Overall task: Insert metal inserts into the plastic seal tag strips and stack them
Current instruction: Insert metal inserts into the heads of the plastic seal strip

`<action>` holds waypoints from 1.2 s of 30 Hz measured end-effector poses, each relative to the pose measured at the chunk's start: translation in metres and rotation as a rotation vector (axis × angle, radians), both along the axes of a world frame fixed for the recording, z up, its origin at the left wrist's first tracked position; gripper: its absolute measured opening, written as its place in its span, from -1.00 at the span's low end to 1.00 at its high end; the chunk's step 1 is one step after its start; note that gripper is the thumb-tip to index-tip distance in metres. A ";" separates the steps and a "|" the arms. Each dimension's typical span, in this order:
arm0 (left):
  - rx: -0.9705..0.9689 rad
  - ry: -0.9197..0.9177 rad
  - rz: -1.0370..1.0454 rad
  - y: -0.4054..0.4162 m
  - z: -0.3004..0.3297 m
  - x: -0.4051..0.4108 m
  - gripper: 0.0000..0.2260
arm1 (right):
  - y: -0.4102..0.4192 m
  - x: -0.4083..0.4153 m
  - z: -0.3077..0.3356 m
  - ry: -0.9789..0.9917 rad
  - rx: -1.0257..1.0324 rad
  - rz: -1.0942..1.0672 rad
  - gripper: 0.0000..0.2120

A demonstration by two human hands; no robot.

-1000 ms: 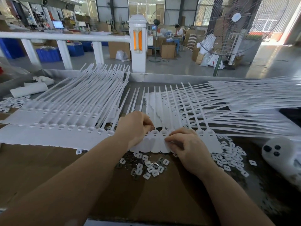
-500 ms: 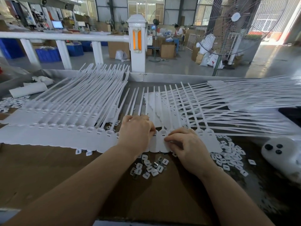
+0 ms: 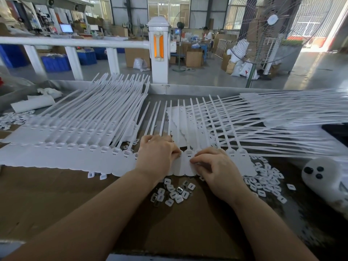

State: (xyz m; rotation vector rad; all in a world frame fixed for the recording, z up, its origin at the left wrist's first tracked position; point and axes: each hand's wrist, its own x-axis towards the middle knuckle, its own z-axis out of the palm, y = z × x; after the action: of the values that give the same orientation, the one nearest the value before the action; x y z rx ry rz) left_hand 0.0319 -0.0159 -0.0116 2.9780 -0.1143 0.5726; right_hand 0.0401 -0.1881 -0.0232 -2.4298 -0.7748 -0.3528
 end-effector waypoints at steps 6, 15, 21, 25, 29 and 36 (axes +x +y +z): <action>0.203 0.043 -0.150 0.011 -0.002 -0.012 -0.66 | 0.001 0.000 0.001 -0.007 -0.001 0.003 -0.80; -0.104 0.100 -0.083 0.021 -0.001 -0.013 -0.69 | 0.001 0.000 0.001 -0.001 -0.003 0.001 -0.80; -0.137 0.125 -0.104 0.014 0.000 -0.007 -0.75 | 0.001 0.000 0.001 -0.008 -0.005 -0.002 -0.80; -0.168 0.120 -0.090 0.014 0.002 -0.009 -0.76 | 0.000 0.000 0.001 0.006 0.007 0.000 -0.81; 0.034 0.097 -0.110 0.016 0.000 -0.012 -0.68 | 0.000 0.000 0.001 0.006 0.005 -0.002 -0.81; -0.008 0.080 -0.084 0.008 -0.003 -0.010 -0.70 | 0.000 0.000 0.000 0.011 0.004 -0.002 -0.80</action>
State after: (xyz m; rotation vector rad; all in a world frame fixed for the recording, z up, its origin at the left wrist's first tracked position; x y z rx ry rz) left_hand 0.0222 -0.0075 -0.0148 2.9667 -0.2281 0.4421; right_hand 0.0397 -0.1876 -0.0229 -2.4266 -0.7665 -0.3406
